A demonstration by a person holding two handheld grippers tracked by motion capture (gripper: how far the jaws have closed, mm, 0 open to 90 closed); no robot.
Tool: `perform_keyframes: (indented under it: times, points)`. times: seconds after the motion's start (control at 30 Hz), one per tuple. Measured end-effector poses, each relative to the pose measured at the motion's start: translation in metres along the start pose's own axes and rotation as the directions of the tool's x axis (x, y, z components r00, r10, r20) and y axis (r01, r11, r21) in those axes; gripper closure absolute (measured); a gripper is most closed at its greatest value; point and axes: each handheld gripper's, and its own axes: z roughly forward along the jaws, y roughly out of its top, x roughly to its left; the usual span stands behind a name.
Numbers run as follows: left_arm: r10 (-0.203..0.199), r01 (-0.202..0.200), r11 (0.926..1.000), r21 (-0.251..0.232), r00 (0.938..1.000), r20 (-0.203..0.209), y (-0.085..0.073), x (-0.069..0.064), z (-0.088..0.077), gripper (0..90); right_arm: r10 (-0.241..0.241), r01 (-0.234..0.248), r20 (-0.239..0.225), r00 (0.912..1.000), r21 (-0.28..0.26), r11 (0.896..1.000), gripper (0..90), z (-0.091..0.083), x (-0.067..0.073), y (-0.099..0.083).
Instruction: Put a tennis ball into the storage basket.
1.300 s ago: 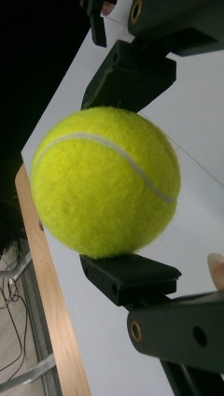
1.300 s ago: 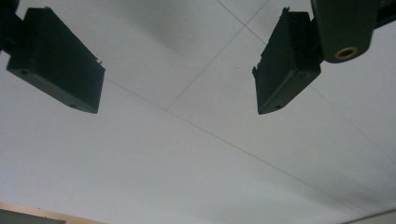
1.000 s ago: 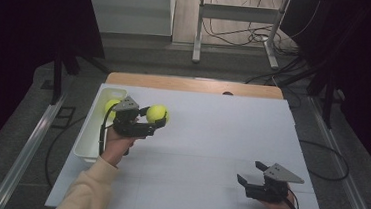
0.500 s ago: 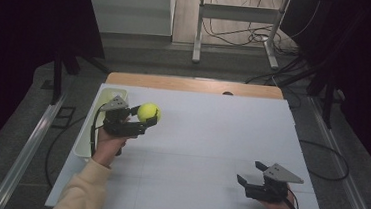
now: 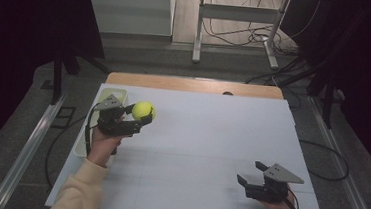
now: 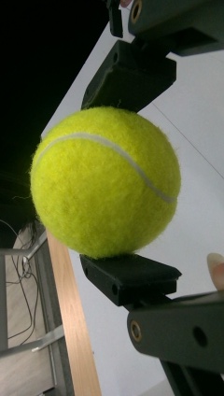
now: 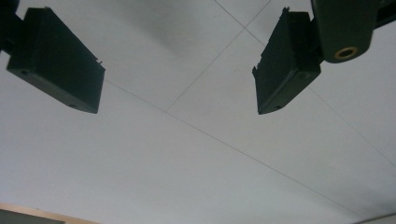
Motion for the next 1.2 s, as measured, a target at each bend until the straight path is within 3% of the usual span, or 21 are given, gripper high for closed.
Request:
perform_keyframes:
  times: [0.73, 1.2]
  points:
    - [-0.061, 0.058, 0.9975, -0.039, 0.9956, -0.071, 0.000, 0.028, -0.031, 26.4, -0.007, 0.007, 0.001, 1.0000, 0.001, 1.000, 16.6, 0.000, 0.000, 0.000]
    - [-0.072, 0.068, 0.9969, -0.040, 0.9909, -0.113, -0.003, 0.040, -0.045, 26.4, -0.006, 0.006, 0.003, 1.0000, 0.001, 1.000, 16.7, -0.001, 0.000, 0.000]
